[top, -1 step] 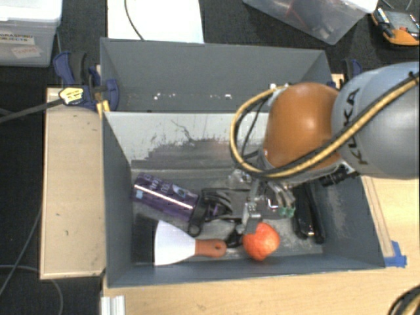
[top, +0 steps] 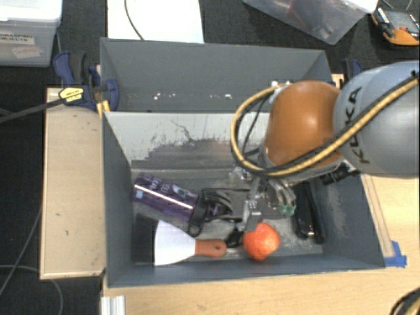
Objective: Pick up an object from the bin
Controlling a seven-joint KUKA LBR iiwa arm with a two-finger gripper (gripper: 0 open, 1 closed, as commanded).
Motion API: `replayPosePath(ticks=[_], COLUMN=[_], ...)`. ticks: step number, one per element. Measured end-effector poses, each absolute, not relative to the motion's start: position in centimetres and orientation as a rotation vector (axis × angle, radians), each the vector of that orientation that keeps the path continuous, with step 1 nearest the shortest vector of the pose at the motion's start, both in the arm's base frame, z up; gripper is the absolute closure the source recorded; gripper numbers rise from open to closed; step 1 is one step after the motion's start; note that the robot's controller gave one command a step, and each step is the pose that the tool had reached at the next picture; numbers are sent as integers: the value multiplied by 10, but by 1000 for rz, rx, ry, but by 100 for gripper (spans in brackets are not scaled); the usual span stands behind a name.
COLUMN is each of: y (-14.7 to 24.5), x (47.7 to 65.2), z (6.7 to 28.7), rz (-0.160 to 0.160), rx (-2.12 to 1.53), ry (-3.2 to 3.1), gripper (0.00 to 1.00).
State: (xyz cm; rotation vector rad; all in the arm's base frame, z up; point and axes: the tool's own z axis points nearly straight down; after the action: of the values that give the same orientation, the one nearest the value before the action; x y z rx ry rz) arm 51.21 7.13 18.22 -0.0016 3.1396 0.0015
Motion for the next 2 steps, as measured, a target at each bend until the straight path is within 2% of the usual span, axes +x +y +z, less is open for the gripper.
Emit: replayPosePath(ticks=[1, 2], y=[82, 92], x=[535, 528], z=[70, 136], rz=[3, 2], rx=[-869, -659], ry=[3019, 3064], gripper=[0, 0])
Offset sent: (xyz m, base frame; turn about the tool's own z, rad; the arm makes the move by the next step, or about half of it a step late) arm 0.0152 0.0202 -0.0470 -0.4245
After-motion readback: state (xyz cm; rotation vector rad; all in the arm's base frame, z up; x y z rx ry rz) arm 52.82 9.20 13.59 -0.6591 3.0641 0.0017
